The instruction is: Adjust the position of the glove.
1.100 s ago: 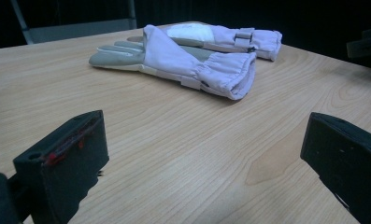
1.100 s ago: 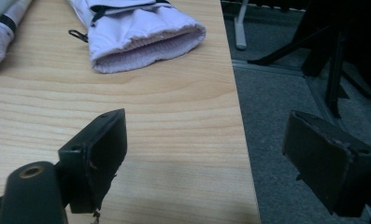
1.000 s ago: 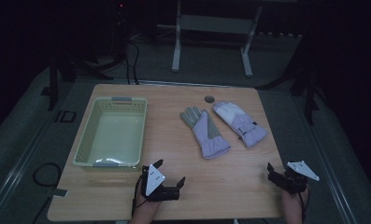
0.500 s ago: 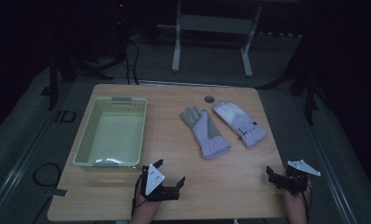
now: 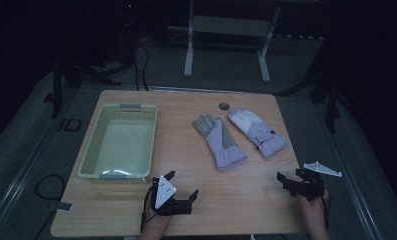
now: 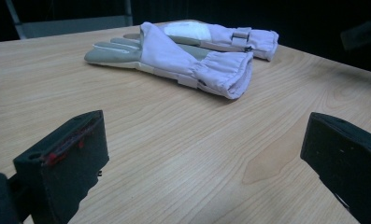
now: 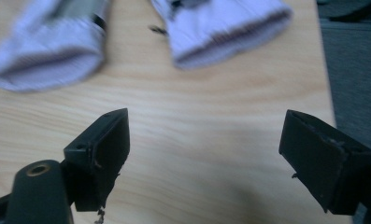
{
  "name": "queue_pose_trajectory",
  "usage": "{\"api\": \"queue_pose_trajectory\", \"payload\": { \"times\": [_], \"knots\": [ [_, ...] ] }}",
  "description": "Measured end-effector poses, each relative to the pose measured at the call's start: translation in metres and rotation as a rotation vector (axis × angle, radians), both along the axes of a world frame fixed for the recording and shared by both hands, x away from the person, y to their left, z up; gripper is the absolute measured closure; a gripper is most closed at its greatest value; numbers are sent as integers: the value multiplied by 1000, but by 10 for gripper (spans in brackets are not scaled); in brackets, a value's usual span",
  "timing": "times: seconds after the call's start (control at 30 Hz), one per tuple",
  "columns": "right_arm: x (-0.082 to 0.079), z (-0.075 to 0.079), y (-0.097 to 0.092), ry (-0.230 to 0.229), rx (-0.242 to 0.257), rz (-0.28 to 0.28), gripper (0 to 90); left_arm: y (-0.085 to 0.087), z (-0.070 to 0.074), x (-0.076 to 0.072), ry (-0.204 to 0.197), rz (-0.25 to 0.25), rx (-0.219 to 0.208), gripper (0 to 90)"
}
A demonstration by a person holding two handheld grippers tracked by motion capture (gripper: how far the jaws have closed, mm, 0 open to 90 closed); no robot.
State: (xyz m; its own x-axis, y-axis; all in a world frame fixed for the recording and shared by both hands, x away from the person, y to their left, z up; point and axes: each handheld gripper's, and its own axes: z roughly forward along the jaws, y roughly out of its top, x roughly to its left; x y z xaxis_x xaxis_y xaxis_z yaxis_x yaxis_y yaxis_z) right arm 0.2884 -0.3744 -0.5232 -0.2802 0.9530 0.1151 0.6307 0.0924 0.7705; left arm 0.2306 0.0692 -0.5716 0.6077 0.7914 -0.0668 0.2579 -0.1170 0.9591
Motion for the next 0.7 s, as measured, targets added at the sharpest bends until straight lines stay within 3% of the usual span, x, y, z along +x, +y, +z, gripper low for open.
{"api": "queue_pose_trajectory", "payload": {
  "times": [0.13, 0.2, 0.23, 0.33, 0.4, 0.7],
  "knots": [
    [3, 14, 12, -21, -5, 68, 128, 0, 0, 0, -1, -1, 1, 9],
    [1, 21, 22, -56, -91, 80, 127, 0, 0, 0, 1, 0, 0, 9],
    [1, 24, 27, -65, -97, 102, 122, 0, 0, 0, 1, -1, -1, 9],
    [3, 32, 36, -68, -68, 135, 119, 0, 0, 0, 0, -1, 1, 9],
    [6, 37, 43, -81, -103, 138, 119, 0, 0, 0, -1, -2, 1, 9],
    [22, 57, 76, -102, -117, 189, 109, 0, 0, 0, -1, -3, 0, 9]
  ]
}}
